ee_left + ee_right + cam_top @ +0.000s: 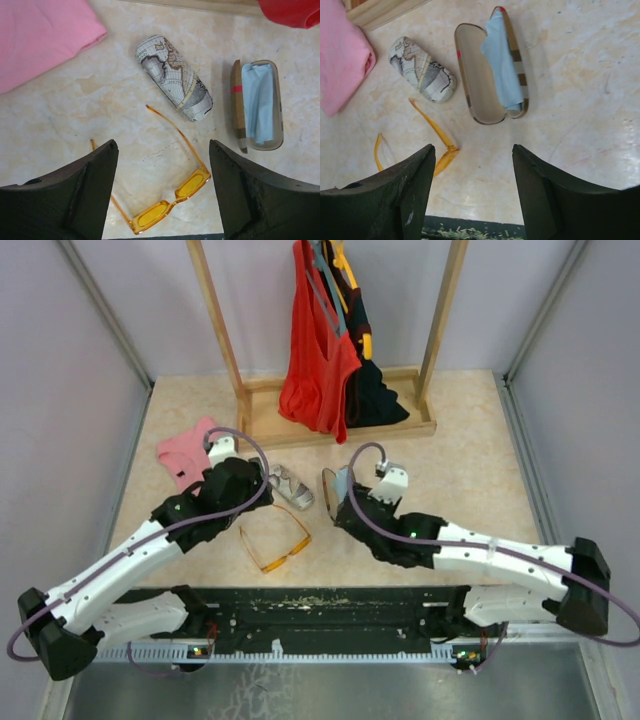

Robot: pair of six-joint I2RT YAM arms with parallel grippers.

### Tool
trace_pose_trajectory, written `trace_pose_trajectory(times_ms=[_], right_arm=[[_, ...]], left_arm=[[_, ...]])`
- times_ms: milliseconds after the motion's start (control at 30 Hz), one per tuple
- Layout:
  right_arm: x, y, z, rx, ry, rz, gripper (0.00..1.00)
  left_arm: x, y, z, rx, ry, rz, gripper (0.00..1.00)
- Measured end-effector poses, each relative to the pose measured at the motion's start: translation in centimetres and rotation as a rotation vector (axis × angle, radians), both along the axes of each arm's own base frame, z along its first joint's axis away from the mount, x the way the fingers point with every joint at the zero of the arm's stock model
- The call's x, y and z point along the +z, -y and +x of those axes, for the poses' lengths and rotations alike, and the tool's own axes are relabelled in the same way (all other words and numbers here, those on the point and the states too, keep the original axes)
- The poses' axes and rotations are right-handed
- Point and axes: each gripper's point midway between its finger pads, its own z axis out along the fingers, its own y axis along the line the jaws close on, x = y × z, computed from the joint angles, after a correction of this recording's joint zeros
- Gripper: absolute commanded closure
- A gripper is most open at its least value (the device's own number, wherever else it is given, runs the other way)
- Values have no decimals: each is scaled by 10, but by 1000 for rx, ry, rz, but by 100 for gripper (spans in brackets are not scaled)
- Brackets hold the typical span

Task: Organize the sunglasses
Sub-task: Fold the sunglasses at the center of the board.

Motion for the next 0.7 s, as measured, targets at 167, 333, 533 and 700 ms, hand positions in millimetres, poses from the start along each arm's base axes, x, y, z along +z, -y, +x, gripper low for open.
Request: trace_pose_trajectory(times_ms=[167, 333, 533, 700], right_arm=[[-6, -40, -12, -41, -22, 10, 36], [-27, -64, -27, -87, -70, -6, 34], [-49, -87, -33, -172, -135, -34, 33], [-63, -104, -42, -212, -168, -23, 34]], left_arm=[[5, -13, -7, -28, 6, 69, 21], [13, -28, -12, -34, 36, 121, 20], [10, -44, -16, -18, 47, 182, 20], [5, -54, -23, -7, 40, 207, 20]])
